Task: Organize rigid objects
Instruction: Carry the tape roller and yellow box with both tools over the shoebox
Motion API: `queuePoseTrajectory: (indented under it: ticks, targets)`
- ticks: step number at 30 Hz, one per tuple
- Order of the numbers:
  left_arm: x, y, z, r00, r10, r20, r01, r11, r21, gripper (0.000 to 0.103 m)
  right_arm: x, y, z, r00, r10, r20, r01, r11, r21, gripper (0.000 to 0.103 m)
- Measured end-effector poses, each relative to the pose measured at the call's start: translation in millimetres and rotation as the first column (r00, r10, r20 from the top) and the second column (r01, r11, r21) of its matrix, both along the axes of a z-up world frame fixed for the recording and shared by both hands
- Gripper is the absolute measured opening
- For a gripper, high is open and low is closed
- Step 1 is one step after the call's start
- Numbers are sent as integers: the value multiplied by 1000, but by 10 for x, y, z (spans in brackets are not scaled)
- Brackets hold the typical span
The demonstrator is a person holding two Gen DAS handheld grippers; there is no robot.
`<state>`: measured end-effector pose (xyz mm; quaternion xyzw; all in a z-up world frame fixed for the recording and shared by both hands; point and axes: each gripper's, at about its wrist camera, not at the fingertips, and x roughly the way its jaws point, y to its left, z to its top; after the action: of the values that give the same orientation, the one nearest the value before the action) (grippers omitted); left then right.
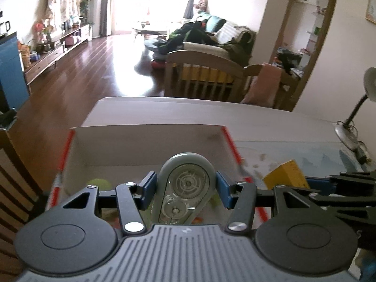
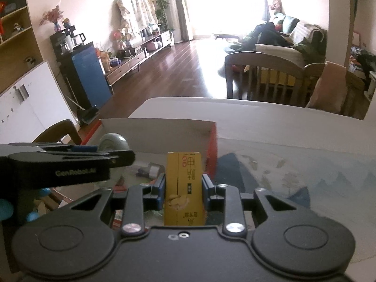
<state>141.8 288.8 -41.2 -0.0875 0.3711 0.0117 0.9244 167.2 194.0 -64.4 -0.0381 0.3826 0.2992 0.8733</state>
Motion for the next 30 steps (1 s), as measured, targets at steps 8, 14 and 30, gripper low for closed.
queuePoseTrajectory:
  ticks: [8, 14, 30]
  targets:
    - [98, 396, -197, 998, 17, -63, -17, 1000, 8, 54, 32, 349, -171, 999, 45, -1, -45, 998, -49, 29]
    - [153, 554, -475, 991, 11, -135, -10, 1000, 12, 54, 60, 622, -379, 997, 78, -19, -79, 991, -111, 29]
    - [338, 443, -750, 981, -83, -176, 94, 994, 51, 54, 97, 835, -775, 993, 79, -83, -94, 977, -189, 29]
